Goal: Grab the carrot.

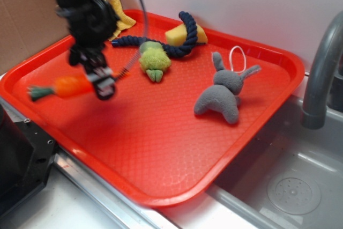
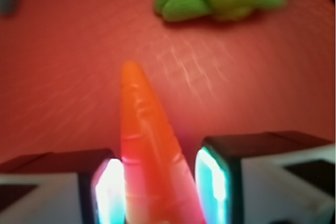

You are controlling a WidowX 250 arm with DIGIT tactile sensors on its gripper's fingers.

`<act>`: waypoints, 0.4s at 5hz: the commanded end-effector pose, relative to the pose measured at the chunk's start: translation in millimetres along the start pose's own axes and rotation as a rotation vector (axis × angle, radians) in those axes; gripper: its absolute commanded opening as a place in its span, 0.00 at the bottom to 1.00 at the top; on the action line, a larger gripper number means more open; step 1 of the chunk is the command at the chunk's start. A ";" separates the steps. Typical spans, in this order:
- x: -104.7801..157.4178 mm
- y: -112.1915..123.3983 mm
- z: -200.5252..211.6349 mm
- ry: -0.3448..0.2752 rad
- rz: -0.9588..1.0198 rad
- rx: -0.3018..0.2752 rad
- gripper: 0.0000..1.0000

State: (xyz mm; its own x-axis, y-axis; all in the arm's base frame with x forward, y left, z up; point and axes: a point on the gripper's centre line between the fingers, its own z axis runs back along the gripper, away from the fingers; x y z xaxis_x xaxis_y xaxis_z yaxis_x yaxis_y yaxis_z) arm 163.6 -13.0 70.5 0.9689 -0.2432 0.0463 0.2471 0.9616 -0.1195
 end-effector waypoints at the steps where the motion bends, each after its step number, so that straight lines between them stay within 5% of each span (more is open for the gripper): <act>1: -8.4 18.7 82.6 -0.065 0.186 0.030 0.00; 2: -7.6 33.3 102.9 -0.047 0.349 0.105 0.00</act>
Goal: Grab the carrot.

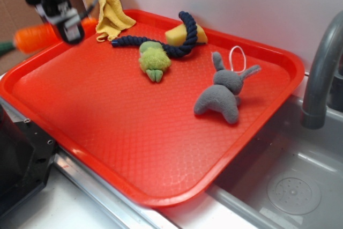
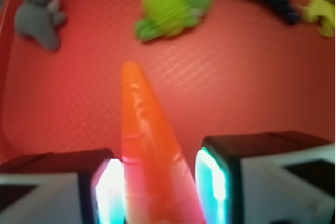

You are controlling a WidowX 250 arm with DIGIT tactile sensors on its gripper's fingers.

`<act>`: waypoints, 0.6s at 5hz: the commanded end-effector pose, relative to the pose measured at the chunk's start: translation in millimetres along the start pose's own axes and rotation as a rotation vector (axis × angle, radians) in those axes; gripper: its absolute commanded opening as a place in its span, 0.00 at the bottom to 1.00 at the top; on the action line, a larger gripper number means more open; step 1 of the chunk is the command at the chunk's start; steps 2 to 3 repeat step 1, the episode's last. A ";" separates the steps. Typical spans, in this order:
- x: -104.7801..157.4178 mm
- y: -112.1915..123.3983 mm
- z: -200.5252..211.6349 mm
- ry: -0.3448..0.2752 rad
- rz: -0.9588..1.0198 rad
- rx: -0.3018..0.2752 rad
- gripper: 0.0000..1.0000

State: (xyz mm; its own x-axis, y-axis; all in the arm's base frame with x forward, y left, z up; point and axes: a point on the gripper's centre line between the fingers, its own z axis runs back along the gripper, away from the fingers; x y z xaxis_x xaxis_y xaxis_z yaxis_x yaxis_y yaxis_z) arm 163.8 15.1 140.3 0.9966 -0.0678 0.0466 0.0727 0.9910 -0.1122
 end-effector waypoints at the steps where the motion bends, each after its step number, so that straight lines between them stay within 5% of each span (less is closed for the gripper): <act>1: -1.5 23.4 44.3 -0.036 0.240 0.178 0.00; 3: -1.5 23.4 44.3 -0.036 0.240 0.178 0.00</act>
